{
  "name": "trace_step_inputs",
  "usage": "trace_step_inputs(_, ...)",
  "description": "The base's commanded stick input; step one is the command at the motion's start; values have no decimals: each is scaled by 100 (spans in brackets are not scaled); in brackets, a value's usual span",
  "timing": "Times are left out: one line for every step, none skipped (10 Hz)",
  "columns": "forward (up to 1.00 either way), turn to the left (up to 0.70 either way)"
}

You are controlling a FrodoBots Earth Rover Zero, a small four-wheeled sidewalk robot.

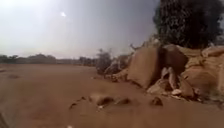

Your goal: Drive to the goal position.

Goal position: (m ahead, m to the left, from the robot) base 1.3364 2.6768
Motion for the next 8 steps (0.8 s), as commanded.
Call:
trace_step_inputs(61,19)
trace_step_inputs(51,24)
trace_step_inputs(36,30)
trace_step_inputs(18,38)
trace_step_inputs(0,45)
trace_step_inputs(0,45)
trace_step_inputs(0,45)
trace_step_inputs(0,45)
